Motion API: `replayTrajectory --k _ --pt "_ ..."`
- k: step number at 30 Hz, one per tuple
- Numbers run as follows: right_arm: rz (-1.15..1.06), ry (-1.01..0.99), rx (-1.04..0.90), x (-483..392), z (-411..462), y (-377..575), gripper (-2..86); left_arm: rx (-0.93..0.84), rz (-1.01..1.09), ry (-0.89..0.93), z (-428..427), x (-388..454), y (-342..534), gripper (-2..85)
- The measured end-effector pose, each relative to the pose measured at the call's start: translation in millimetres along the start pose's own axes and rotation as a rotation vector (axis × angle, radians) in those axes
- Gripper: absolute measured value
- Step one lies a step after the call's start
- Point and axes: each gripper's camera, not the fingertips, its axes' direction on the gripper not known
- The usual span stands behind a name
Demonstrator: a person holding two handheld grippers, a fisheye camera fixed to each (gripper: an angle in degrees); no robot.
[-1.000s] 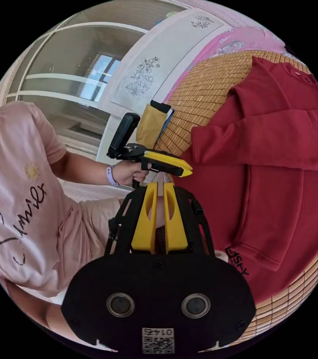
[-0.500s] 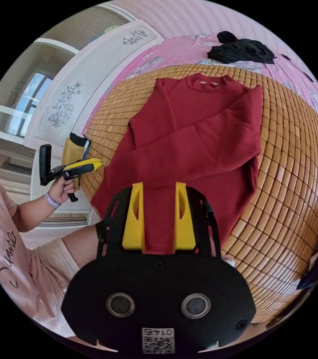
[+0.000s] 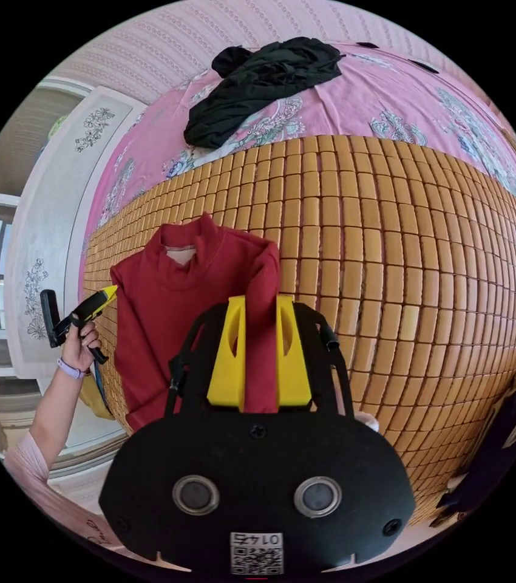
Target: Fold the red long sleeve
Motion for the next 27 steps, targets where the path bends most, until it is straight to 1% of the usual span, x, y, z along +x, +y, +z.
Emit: replayTrajectory --k 3,5,8,10,11,12,13,14,16,17,18,19,21,22,24,26,27 --pt "-0.06 -0.05 0.08 7 -29 2 2.7 -0.082 -0.004 -0.118 5 -2 -11 5.7" --pt "-0.119 -0.05 0.122 8 -48 9 2.2 -0.041 -0.012 -0.077 -7 -5 -8 4.9" --pt "-0.239 -0.144 0.204 5 -88 37 2.2 0.063 0.025 0.067 -48 -3 7 4.6" --pt "-0.33 -0.205 0.244 1 -115 67 2.4 0.135 0.132 0.192 -98 6 36 4.5" --pt "-0.382 -0.23 0.259 0 -130 93 2.6 0.148 0.167 0.217 -112 8 46 4.5" --pt "-0.414 -0.254 0.261 1 -143 123 2.9 0.166 0.248 0.251 -140 11 71 4.6" --pt "-0.422 -0.269 0.254 3 -147 139 3.1 0.164 0.315 0.262 -166 11 102 4.6" --pt "-0.418 -0.304 0.218 8 -151 173 3.6 0.155 0.339 0.26 -177 10 121 4.7" --pt "-0.328 -0.36 0.135 23 -142 226 5.2 0.05 0.352 0.235 -205 -4 204 4.7" --pt "-0.204 -0.343 0.1 37 -129 262 6.7 0.007 0.323 0.225 -207 -10 226 4.7" --pt "-0.081 -0.293 0.069 51 -114 297 8.1 -0.084 0.224 0.207 -207 -26 269 4.0" --pt "-0.014 -0.273 0.049 58 -106 313 8.3 -0.164 0.11 0.187 -206 -43 309 2.6" --pt "0.175 -0.247 -0.041 77 -75 354 9.2 -0.26 -0.058 0.16 -205 -64 359 0.2" --pt "0.203 -0.239 -0.042 79 -70 359 9.4 -0.273 -0.126 0.159 -205 -70 381 -0.2" --pt "0.251 -0.195 -0.008 81 -57 360 10.9 -0.267 -0.151 0.113 -205 -68 393 0.0" --pt "0.253 -0.139 0.009 81 -49 348 12.4 -0.252 -0.117 0.074 -200 -56 390 1.3" --pt "0.242 -0.113 0.021 81 -45 340 13.4 -0.24 -0.085 0.046 -193 -48 385 4.6"
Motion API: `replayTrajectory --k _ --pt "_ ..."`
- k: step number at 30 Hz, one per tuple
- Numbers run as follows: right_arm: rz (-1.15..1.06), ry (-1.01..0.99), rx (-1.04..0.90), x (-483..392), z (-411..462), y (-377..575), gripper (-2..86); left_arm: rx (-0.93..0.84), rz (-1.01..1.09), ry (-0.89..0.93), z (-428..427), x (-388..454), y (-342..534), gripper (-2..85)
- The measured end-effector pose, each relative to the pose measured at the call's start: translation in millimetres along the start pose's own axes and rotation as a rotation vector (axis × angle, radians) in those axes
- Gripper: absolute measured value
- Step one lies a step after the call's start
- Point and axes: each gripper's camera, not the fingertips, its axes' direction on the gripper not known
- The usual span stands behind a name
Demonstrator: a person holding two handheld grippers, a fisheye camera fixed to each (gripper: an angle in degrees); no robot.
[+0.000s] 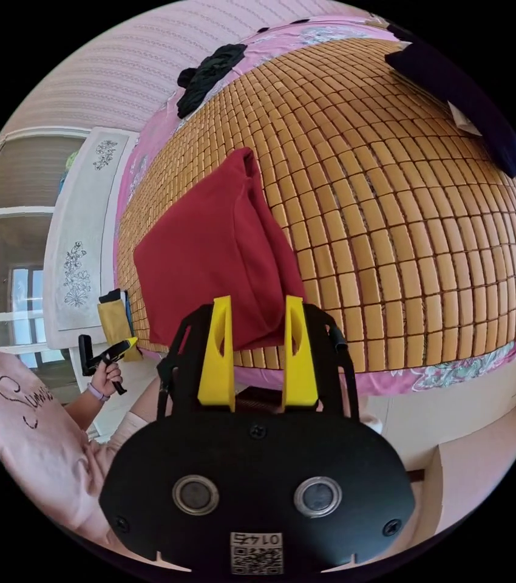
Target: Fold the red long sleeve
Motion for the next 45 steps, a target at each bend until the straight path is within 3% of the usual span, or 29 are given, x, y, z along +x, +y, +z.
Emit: replayTrajectory --k 4,9,17,20,23,27,30,32,34,36,42,45 --pt "-0.017 0.105 -0.046 -2 21 -17 13.0 -0.026 0.049 -0.071 31 19 -25 10.3" --pt "-0.085 0.118 -0.061 -9 17 -18 5.1 -0.066 0.121 -0.226 40 35 -20 3.4" --pt "-0.254 0.063 0.007 -46 -36 -33 2.2 0.116 0.16 -0.031 -30 57 7 -0.4" --pt "-0.251 0.192 -0.001 -32 -12 -38 2.2 0.137 0.223 -0.091 -24 50 6 0.0" --pt "-0.154 0.233 -0.069 -2 32 -30 3.5 0.034 0.163 -0.134 34 17 10 0.8" --pt "-0.067 0.164 0.056 18 31 8 6.3 0.244 0.125 -0.048 24 1 51 2.8" --pt "-0.044 0.064 0.067 28 36 27 7.2 0.287 0.073 -0.215 11 -6 83 6.6" --pt "-0.075 -0.007 0.054 28 45 30 7.4 0.254 0.013 -0.204 13 -16 92 8.4" --pt "-0.053 0.013 0.039 27 51 29 5.7 0.183 -0.051 -0.01 22 -28 91 8.4" --pt "-0.051 0.066 0.023 24 54 29 3.1 0.139 -0.064 0.055 30 -30 87 7.0" --pt "-0.12 -0.025 0.061 4 34 66 1.4 0.163 -0.065 0.012 12 -26 110 4.0" --pt "-0.158 -0.001 0.024 -4 40 92 1.1 0.175 0.03 -0.041 -11 -18 144 1.2"
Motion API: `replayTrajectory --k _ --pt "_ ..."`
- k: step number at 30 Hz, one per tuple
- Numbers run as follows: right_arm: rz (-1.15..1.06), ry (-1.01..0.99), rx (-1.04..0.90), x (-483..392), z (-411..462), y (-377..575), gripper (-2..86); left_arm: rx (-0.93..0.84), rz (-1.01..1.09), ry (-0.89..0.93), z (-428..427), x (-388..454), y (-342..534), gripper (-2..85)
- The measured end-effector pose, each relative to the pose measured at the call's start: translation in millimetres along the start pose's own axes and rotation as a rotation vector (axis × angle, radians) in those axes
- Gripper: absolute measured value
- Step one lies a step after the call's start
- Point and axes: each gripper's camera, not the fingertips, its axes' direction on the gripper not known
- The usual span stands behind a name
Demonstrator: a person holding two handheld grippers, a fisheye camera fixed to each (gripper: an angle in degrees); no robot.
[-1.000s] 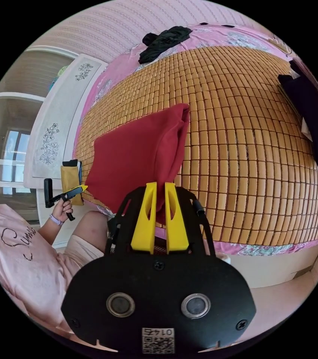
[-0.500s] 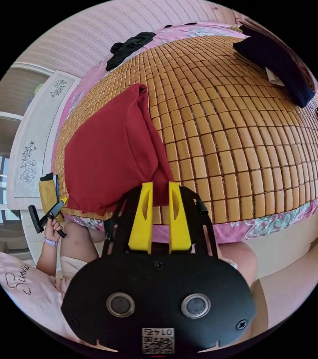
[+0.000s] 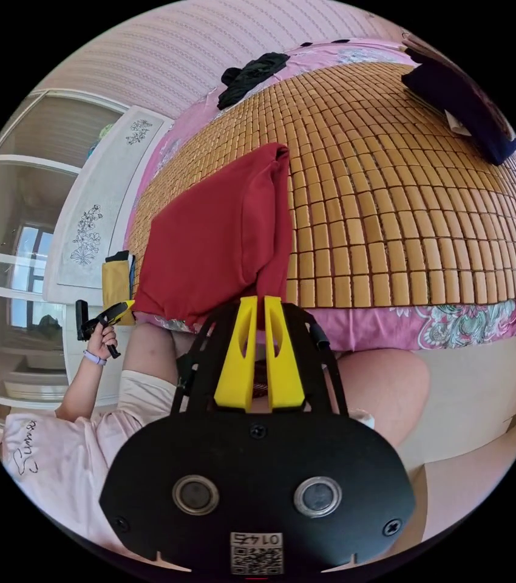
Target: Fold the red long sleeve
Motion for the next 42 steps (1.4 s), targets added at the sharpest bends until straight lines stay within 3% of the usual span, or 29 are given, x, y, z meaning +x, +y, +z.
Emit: replayTrajectory --k 3,7,11,16,22,25,27,30,35,42 --pt "0.038 0.02 -0.095 -2 19 17 0.9 0.001 0.014 -0.182 -13 2 34 -0.6" --pt "0.016 0.069 -0.08 -13 21 30 0.1 -0.002 0.066 -0.197 -23 8 67 -0.9" --pt "-0.192 0.153 -0.001 -66 22 18 -0.2 -0.012 0.224 -0.269 -12 46 76 -1.0" --pt "-0.409 0.238 -0.063 -142 71 -40 -0.3 -0.019 0.459 -0.267 45 123 48 -1.0" --pt "-0.614 0.339 -0.132 -244 154 -130 -0.3 0.02 0.573 -0.336 105 185 -3 -1.0" --pt "-0.636 0.422 -0.192 -280 199 -167 -0.4 0.074 0.52 -0.425 123 189 -27 -1.0" --pt "-0.618 0.516 -0.366 -288 249 -186 -0.4 0.092 0.456 -0.493 133 181 -44 -1.0" --pt "-0.622 0.535 -0.395 -299 273 -194 -0.7 -0.046 0.439 -0.422 164 157 -66 -1.0" --pt "-0.573 0.472 -0.536 -308 294 -219 -0.9 0.015 0.399 -0.253 166 131 -61 -1.0" --pt "-0.555 0.536 -0.445 -329 310 -205 -0.8 0.061 0.421 -0.313 176 141 -43 -1.0"
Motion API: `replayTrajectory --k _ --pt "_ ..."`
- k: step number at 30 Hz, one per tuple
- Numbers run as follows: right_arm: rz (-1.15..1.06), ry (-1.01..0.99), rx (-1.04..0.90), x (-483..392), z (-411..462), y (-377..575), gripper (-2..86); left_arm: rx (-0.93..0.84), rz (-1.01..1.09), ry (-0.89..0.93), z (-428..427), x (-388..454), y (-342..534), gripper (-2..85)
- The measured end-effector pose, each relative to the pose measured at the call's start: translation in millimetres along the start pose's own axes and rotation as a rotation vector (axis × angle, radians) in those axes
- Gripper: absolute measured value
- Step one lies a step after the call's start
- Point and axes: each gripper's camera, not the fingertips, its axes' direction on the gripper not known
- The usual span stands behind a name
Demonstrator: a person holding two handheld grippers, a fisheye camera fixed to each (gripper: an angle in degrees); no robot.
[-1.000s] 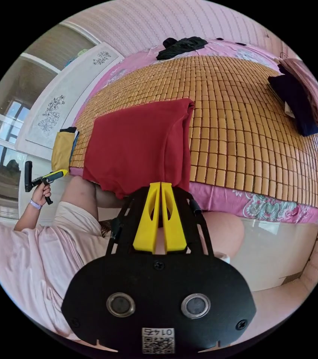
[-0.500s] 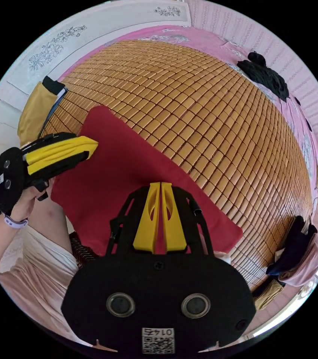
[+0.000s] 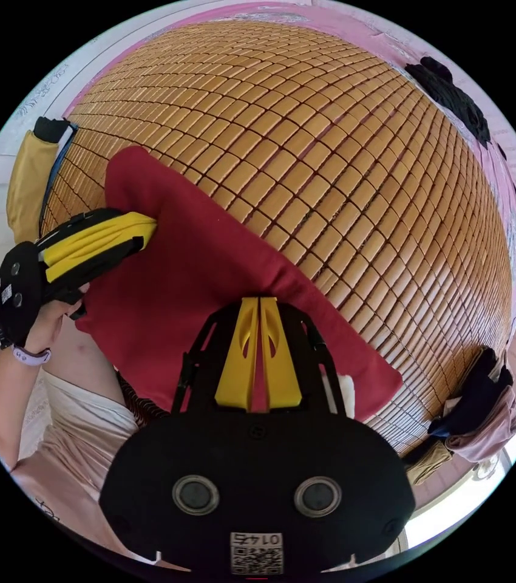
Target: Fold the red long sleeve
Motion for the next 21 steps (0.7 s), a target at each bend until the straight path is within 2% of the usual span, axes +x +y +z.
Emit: replayTrajectory --k 3,5,6,8,10,17,19,21 --pt "-0.01 -0.014 0.141 -4 -1 19 -0.8 0.01 -0.12 0.081 -10 -6 18 -1.0" --pt "0.014 -0.029 0.268 -6 0 37 -0.8 -0.019 -0.104 0.107 -18 1 33 -1.0" --pt "0.045 -0.04 0.387 -8 2 54 -0.8 -0.029 -0.046 0.113 -24 11 46 -1.0" --pt "0.066 -0.053 0.501 -11 8 74 -0.8 -0.011 0.072 0.111 -32 35 73 -1.0" --pt "0.085 -0.078 0.527 -13 9 82 -0.8 0.017 0.212 0.099 -38 71 109 -1.0" --pt "-0.036 0.095 0.394 -36 -17 46 -0.6 -0.001 0.455 0.088 -18 150 146 -1.0" --pt "-0.025 0.108 0.303 -39 -16 27 -0.5 -0.02 0.473 0.067 -4 162 145 -1.0" --pt "0.025 0.072 0.028 -42 9 -5 -0.4 -0.114 0.465 0.023 16 165 141 -0.9"
